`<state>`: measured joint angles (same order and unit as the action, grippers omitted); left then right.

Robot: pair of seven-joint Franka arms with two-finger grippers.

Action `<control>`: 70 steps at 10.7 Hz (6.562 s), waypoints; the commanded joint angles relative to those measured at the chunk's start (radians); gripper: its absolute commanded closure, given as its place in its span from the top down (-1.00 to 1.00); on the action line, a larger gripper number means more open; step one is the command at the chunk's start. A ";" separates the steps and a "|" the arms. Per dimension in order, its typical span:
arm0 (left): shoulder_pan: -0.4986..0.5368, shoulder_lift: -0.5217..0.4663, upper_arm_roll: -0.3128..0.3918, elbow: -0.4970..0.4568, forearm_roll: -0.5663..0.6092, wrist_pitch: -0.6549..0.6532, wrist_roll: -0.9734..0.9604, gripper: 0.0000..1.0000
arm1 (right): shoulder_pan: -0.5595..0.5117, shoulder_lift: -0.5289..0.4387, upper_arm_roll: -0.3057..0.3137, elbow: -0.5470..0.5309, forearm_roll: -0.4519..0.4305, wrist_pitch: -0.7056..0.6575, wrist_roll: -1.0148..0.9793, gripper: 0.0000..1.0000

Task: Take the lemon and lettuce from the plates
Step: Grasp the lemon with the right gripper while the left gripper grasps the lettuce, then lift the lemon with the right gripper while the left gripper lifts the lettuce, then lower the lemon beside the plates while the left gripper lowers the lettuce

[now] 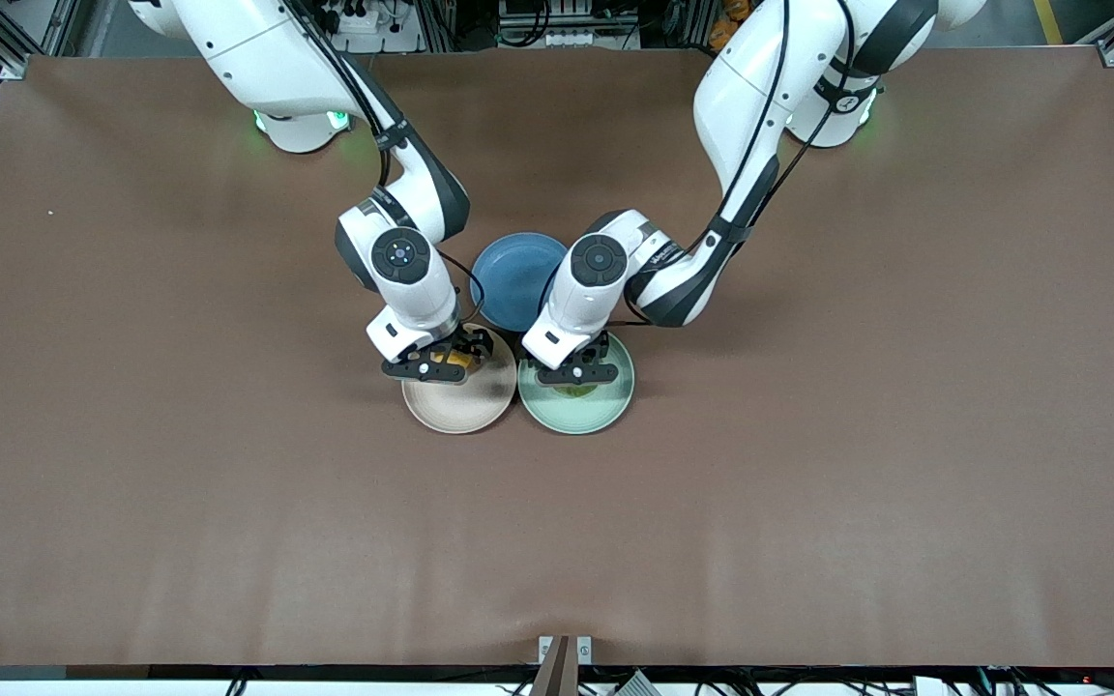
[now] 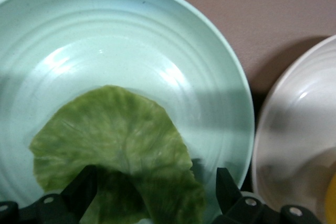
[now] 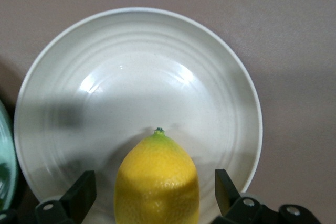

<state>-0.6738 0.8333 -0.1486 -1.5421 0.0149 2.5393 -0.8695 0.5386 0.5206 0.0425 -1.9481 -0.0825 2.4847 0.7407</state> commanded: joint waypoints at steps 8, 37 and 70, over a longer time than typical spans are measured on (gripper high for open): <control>0.002 0.009 0.012 -0.001 0.020 -0.013 -0.011 -1.00 | 0.011 0.030 0.000 0.009 -0.023 -0.003 0.028 -0.11; 0.569 -0.537 -0.031 -0.495 0.022 -0.504 0.567 -1.00 | -0.477 -0.054 -0.003 0.489 -0.036 -0.725 -0.543 -0.24; 0.617 -0.884 0.044 -0.208 0.016 -0.769 0.770 1.00 | -0.618 -0.056 0.000 -0.112 -0.029 0.031 -0.741 1.00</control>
<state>-0.0334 0.0112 -0.1351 -1.7296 0.0411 1.7833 -0.1312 -0.0648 0.4788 0.0284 -2.0574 -0.1001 2.5128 0.0054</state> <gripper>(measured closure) 0.000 0.264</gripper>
